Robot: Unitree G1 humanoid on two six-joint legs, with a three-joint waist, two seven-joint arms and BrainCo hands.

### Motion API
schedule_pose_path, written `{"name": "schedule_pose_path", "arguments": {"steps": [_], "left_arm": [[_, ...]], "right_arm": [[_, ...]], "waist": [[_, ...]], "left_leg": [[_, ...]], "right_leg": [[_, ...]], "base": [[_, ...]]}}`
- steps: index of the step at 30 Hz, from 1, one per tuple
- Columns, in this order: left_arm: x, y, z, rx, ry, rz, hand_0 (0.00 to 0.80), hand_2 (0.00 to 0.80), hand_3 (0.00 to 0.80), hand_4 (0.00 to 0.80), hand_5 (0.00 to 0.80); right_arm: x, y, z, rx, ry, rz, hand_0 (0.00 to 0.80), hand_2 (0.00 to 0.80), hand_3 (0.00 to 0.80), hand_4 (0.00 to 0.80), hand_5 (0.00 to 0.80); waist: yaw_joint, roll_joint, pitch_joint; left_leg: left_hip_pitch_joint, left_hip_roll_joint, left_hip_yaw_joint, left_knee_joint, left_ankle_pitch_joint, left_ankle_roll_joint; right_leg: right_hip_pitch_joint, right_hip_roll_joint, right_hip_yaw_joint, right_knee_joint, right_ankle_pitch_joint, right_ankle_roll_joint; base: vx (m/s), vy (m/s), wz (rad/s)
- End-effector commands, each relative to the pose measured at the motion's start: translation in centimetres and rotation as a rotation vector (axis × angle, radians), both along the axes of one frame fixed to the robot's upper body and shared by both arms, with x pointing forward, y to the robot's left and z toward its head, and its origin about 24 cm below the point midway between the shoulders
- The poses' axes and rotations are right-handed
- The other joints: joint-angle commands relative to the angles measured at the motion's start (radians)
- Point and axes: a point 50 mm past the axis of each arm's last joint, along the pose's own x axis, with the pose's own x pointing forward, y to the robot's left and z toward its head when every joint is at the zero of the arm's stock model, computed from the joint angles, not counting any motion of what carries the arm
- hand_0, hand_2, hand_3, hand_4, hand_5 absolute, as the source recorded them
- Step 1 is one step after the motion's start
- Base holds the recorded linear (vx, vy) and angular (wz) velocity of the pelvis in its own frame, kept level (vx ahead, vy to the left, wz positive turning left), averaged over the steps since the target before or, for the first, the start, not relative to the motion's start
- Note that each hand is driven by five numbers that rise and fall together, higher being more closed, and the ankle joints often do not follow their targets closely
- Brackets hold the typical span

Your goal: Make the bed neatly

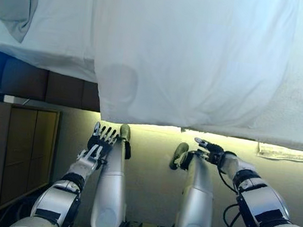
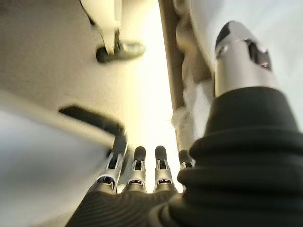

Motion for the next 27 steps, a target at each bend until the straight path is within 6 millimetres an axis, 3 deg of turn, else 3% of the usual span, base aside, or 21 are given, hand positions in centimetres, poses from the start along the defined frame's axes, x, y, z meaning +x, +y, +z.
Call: {"name": "schedule_pose_path", "arguments": {"steps": [1, 3, 5, 8, 10, 15, 20, 27], "left_arm": [[-1.1, -0.3, 2.9, -0.047, -0.375, -0.157, 0.0, 0.0, 0.0, 0.0, 0.0], [-2.8, -0.6, 3.3, -0.103, -0.534, -0.238, 0.0, 0.0, 0.0, 0.0, 0.0], [-3.1, -0.8, 4.2, -0.122, -0.649, -0.308, 0.0, 0.0, 0.0, 0.0, 0.0], [-3.1, -0.4, 6.2, -0.142, -0.805, -0.379, 0.0, 0.0, 0.0, 0.0, 0.0], [-2.8, -0.7, 7.5, -0.129, -0.88, -0.423, 0.0, 0.0, 0.0, 0.0, 0.0], [-1.3, -1.2, 10.3, -0.066, -0.978, -0.5, 0.0, 0.0, 0.0, 0.0, 0.0], [1.7, 0.0, 13.1, 0.122, -0.923, -0.433, 0.0, 0.0, 0.0, 0.0, 0.0], [5.4, 3.6, 17.2, 0.416, -0.823, -0.308, 0.0, 0.0, 0.0, 0.0, 0.0]], "right_arm": [[-0.9, 0.6, 2.9, 0.215, -0.326, 0.179, 0.0, 0.0, 0.0, 0.0, 0.0], [-2.4, 0.5, 3.0, 0.266, -0.42, 0.262, 0.0, 0.0, 0.0, 0.0, 0.0], [-2.4, 0.3, 4.1, 0.315, -0.502, 0.308, 0.0, 0.0, 0.0, 0.0, 0.0], [-1.9, 0.3, 6.9, 0.445, -0.668, 0.364, 0.0, 0.0, 0.0, 0.0, 0.0], [-1.5, 1.6, 9.0, 0.527, -0.776, 0.414, 0.0, 0.0, 0.0, 0.0, 0.0], [-0.5, 2.7, 12.3, 0.582, -0.927, 0.503, 0.0, 0.0, 0.0, 0.0, 0.0], [1.7, 2.2, 16.0, 0.458, -1.025, 0.426, 0.0, 0.0, 0.0, 0.0, 0.0], [4.5, -1.6, 20.6, 0.153, -1.06, 0.186, 0.0, 0.0, 0.0, 0.0, 0.0]], "waist": [[0.025, -0.01, -0.04], [0.023, -0.008, -0.045], [0.022, -0.008, -0.049], [0.018, -0.008, -0.058], [0.012, -0.009, -0.064], [0.003, -0.006, -0.065], [-0.003, -0.001, -0.065], [-0.029, 0.014, -0.053]], "left_leg": [[0.107, -0.053, 0.092, 0.03, -0.119, 0.052], [0.124, -0.049, 0.096, 0.029, -0.124, 0.054], [0.134, -0.044, 0.1, 0.038, -0.134, 0.06], [0.152, -0.042, 0.101, 0.053, -0.152, 0.064], [0.165, -0.039, 0.1, 0.061, -0.163, 0.068], [0.174, -0.033, 0.099, 0.083, -0.179, 0.073], [0.169, -0.023, 0.102, 0.106, -0.185, 0.074], [0.143, 0.001, 0.113, 0.141, -0.181, 0.077]], "right_leg": [[0.081, -0.011, 0.008, -0.135, 0.135, 0.063], [0.102, -0.015, 0.003, -0.144, 0.134, 0.063], [0.113, -0.02, 0.001, -0.136, 0.128, 0.061], [0.131, -0.027, 0.0, -0.122, 0.115, 0.059], [0.14, -0.029, 0.004, -0.112, 0.108, 0.059], [0.136, -0.035, 0.013, -0.081, 0.099, 0.061], [0.119, -0.042, 0.026, -0.047, 0.096, 0.065], [0.077, -0.039, 0.054, 0.002, 0.088, 0.056]], "base": [[0.077, -0.026, 0.14], [0.092, -0.005, 0.07], [0.082, -0.004, -0.01], [0.082, -0.004, -0.01], [0.099, 0.001, -0.05], [0.057, 0.014, -0.06], [0.031, 0.019, -0.01], [0.037, 0.056, -0.11]]}}
